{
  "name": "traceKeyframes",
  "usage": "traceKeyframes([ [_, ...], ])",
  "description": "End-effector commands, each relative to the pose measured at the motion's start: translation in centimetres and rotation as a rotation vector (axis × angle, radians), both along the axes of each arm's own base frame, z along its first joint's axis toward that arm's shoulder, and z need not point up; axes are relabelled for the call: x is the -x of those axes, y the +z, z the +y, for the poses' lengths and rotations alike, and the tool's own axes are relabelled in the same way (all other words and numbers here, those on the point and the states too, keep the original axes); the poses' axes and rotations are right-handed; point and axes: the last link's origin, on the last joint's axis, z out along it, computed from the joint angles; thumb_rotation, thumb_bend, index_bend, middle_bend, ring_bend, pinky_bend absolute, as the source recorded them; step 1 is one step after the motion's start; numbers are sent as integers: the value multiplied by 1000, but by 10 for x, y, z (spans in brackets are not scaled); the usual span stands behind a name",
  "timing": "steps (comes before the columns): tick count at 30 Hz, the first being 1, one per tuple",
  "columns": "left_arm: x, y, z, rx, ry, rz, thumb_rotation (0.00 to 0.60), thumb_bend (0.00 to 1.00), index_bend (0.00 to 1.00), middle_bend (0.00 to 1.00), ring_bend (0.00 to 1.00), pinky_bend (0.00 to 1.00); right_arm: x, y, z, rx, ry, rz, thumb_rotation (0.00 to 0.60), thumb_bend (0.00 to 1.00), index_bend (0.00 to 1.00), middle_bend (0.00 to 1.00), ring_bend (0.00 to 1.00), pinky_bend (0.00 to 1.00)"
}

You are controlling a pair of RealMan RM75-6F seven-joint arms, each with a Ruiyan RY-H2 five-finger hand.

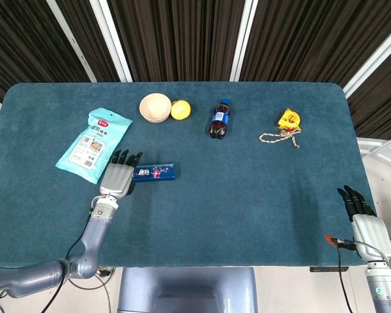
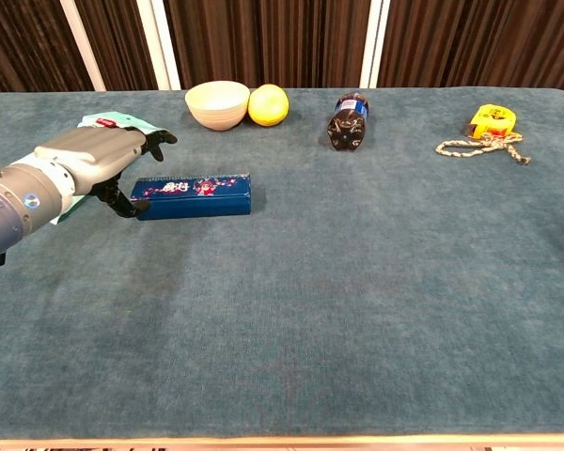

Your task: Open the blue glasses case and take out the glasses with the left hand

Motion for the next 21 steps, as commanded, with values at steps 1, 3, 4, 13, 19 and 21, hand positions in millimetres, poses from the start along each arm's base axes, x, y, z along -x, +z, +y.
traceKeyframes([
  [1, -1, -2, 1, 6, 6, 1, 600, 402, 0, 188, 0, 20, 0, 0, 0, 0, 0, 0, 600, 128, 0, 0, 0, 208],
  [3, -1, -2, 1, 6, 9, 0, 600, 411, 0, 188, 0, 20, 0, 0, 0, 0, -1, 0, 600, 128, 0, 0, 0, 208],
  [4, -1, -2, 1, 3, 10, -1, 600, 413, 0, 188, 0, 20, 0, 0, 0, 1, -1, 1, 600, 128, 0, 0, 0, 208],
  [13, 1, -3, 3, -4, 27, -5, 600, 419, 5, 191, 0, 20, 0, 0, 0, -1, -3, -1, 600, 129, 0, 0, 0, 208],
  [19, 3, -5, 5, -5, 42, -5, 600, 423, 9, 198, 0, 20, 0, 0, 0, 1, -3, -1, 600, 131, 0, 0, 0, 208],
  [21, 4, -5, 5, -5, 42, -3, 600, 427, 11, 204, 0, 20, 0, 0, 0, 1, -3, -1, 600, 131, 0, 0, 0, 208],
])
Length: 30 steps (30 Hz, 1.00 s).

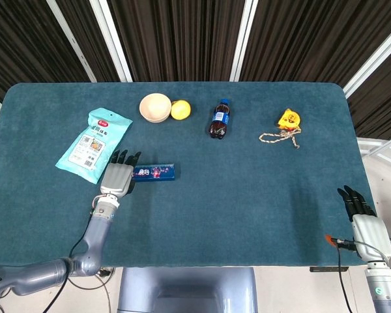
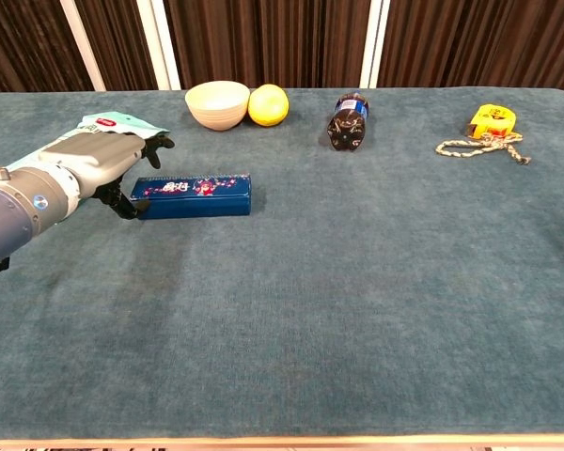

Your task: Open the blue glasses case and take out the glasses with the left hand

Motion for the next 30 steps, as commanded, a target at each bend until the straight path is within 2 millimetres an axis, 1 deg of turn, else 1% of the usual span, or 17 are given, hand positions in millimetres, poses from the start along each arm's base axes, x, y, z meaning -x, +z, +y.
traceKeyframes([
  [1, 0, 0, 0, 0, 0, 1, 600, 431, 14, 208, 0, 20, 0, 0, 0, 0, 0, -1, 600, 131, 0, 0, 0, 208],
  [14, -1, -4, -1, 17, 8, -3, 600, 529, 78, 286, 0, 20, 0, 0, 0, 3, -3, -1, 600, 131, 0, 0, 0, 208],
  [18, -2, -4, -1, 22, 10, -3, 600, 548, 87, 306, 0, 36, 0, 0, 0, 4, -4, -1, 600, 132, 0, 0, 0, 208],
  [30, -6, -5, 2, 37, 22, -17, 600, 588, 95, 314, 0, 36, 1, 0, 0, 7, -9, -2, 600, 132, 0, 0, 0, 208],
])
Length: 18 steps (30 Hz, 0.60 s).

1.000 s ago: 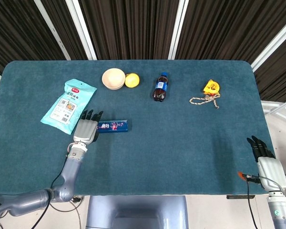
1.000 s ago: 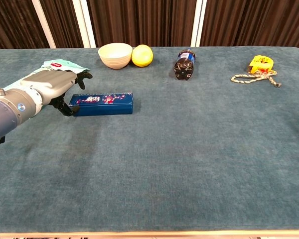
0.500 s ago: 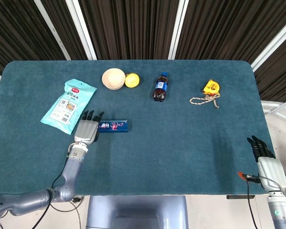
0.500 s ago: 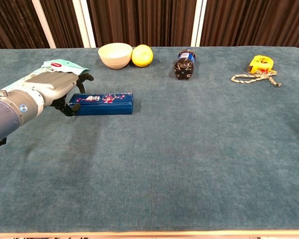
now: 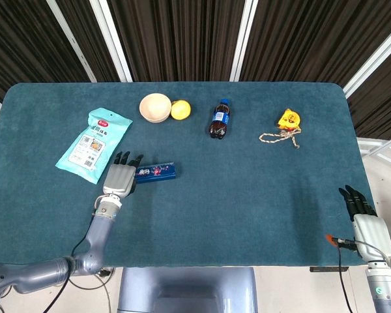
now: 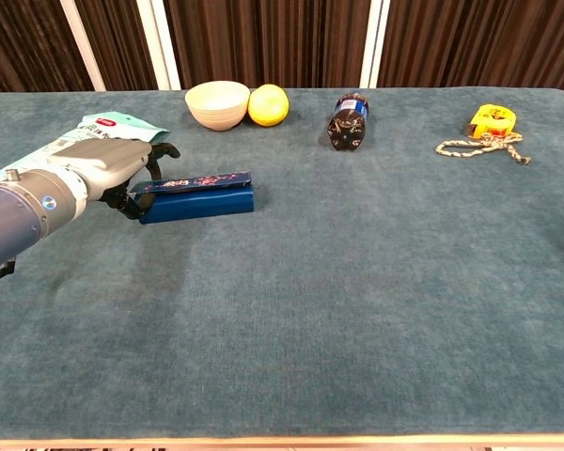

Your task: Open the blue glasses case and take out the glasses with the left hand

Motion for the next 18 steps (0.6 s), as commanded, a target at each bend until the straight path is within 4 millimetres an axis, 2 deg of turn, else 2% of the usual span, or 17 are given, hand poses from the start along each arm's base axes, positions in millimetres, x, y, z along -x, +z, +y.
traceKeyframes([
  [1, -1, 0, 2, -1, 0, -2, 600, 588, 95, 314, 0, 36, 0, 0, 0, 1, -1, 0, 600, 132, 0, 0, 0, 208],
  [11, -8, -2, 21, -21, 23, -23, 600, 609, 96, 313, 0, 37, 1, 1, 0, 5, -9, -7, 600, 133, 0, 0, 0, 208],
  [18, -12, 0, 46, -63, 76, -59, 600, 609, 98, 310, 0, 37, 1, 1, 0, 5, -11, -7, 600, 133, 0, 0, 0, 208],
])
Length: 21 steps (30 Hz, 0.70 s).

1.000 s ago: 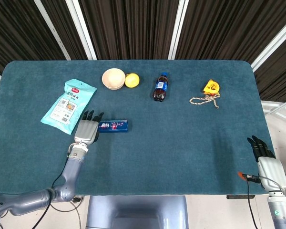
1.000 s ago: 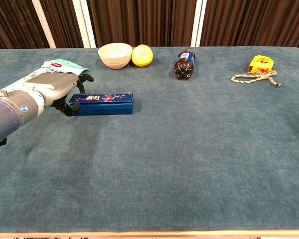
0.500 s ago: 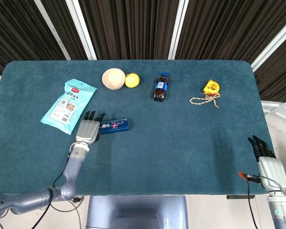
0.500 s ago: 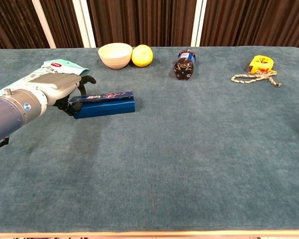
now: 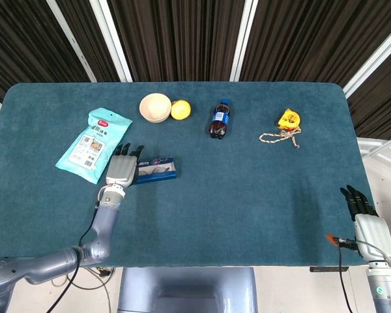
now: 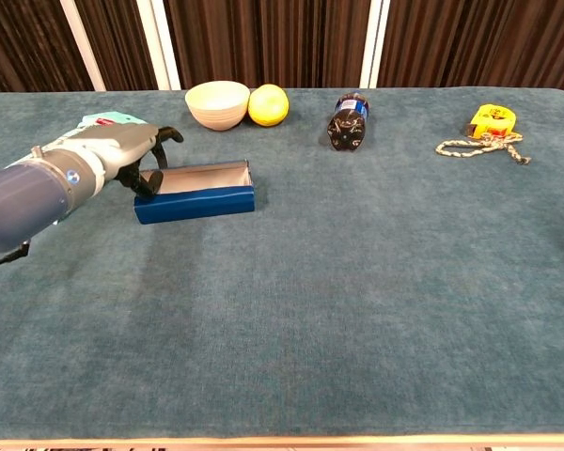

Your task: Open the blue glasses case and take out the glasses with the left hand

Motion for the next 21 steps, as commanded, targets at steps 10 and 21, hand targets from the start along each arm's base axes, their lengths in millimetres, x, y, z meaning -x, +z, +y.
traceKeyframes([
  [10, 3, 14, 29, -83, 38, -37, 600, 595, 98, 270, 0, 37, 0, -1, 0, -3, -8, 5, 600, 133, 0, 0, 0, 208],
  [21, 11, 54, -14, -56, -106, -46, 600, 421, 98, 216, 27, 120, 0, 0, 0, -3, -2, 1, 600, 133, 0, 0, 0, 208],
])
